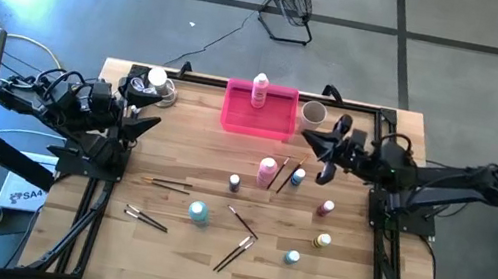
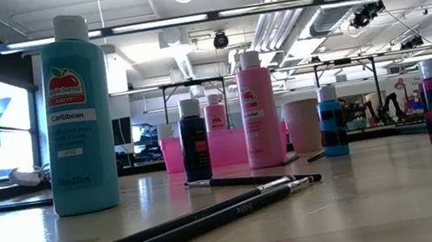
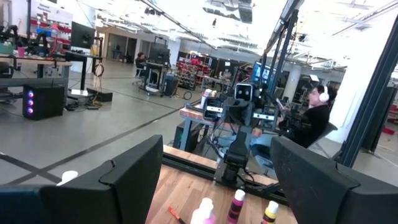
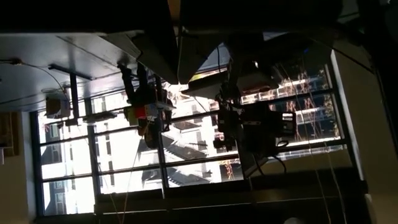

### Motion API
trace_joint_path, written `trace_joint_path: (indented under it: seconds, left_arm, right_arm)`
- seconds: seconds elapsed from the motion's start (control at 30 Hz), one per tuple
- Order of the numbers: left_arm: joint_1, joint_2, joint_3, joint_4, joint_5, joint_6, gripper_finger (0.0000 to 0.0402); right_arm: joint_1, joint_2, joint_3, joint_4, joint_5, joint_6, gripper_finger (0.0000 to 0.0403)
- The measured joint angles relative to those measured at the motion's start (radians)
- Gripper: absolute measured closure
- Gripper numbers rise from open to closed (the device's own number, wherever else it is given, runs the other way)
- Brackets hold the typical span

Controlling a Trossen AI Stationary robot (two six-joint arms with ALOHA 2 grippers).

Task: Pick & Place Paint Supplies
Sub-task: Put the big pink paint bottle into the pink bin

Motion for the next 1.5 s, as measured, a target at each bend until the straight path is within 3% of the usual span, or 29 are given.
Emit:
trace_joint_path:
  seconds: [0.4, 0.73, 1.17, 1.5]
  left_arm:
    - [0.000, 0.000, 0.000, -0.027, 0.000, 0.000, 0.0108]
    - [0.000, 0.000, 0.000, -0.025, 0.000, 0.000, 0.0108]
    - [0.000, 0.000, 0.000, -0.027, 0.000, 0.000, 0.0108]
    - [0.000, 0.000, 0.000, -0.034, -0.001, 0.000, 0.0108]
  right_arm:
    - [-0.004, 0.143, 0.182, -0.076, -0.058, -0.065, 0.0400]
    - [-0.089, 0.190, 0.322, -0.456, -0.271, -0.003, 0.0401]
    - [-0.180, 0.268, 0.342, -0.660, -0.413, 0.076, 0.0401]
    - [-0.184, 0.329, 0.342, -0.619, -0.461, 0.032, 0.0401]
